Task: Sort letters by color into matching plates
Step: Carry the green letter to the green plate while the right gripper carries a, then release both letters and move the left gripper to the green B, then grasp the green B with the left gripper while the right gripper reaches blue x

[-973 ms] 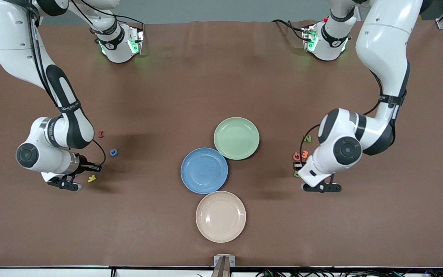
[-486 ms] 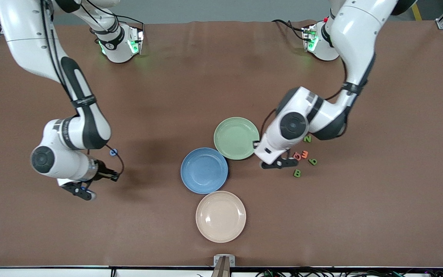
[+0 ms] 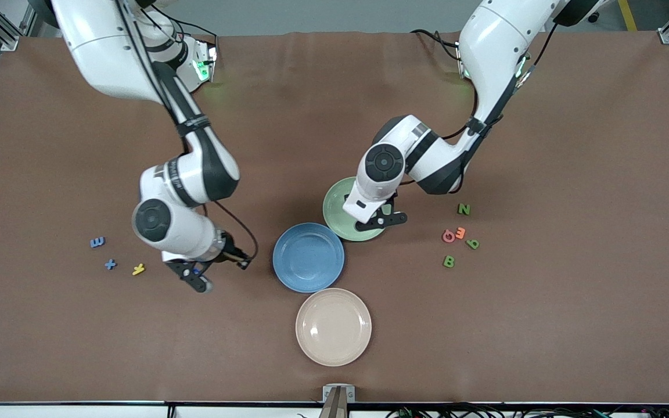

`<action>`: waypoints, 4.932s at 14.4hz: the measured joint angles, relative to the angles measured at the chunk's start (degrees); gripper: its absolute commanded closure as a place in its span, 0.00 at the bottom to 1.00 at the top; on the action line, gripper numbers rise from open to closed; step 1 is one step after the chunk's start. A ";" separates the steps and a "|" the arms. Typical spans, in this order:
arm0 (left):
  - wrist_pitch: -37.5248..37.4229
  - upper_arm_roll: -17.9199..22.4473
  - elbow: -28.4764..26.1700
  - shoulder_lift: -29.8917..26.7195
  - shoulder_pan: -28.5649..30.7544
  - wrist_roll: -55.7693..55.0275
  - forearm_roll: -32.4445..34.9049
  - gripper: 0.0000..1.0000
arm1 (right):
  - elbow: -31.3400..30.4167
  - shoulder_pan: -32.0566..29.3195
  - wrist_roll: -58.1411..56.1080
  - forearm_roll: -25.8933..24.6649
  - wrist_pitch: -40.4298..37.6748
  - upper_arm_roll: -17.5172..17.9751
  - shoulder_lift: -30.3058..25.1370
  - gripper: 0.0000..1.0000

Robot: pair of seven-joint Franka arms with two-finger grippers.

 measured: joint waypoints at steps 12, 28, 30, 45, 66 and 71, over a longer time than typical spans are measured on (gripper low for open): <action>6.20 0.00 -1.08 2.95 -2.32 -8.20 4.05 0.16 | 6.40 8.24 12.03 0.01 11.82 -0.12 11.56 0.93; 6.34 0.49 -0.61 0.84 10.03 8.96 4.35 0.05 | 6.78 8.25 12.08 0.01 11.68 -0.32 11.59 0.00; 6.34 0.60 -0.61 0.84 12.30 14.74 5.59 0.05 | 6.78 8.30 12.08 0.01 11.68 -0.31 11.59 0.00; 8.87 0.74 -0.89 5.09 20.42 36.83 13.41 0.29 | 8.16 4.20 -4.63 -2.15 0.82 -3.41 9.93 0.00; 9.49 0.70 -1.16 6.31 21.26 37.23 13.42 0.80 | -13.88 -31.89 -82.18 -10.08 10.35 -3.64 -0.22 0.01; 9.77 0.60 -0.68 6.19 21.37 36.86 13.42 0.81 | -16.29 -31.91 -91.53 -10.08 13.94 -2.91 -0.19 0.01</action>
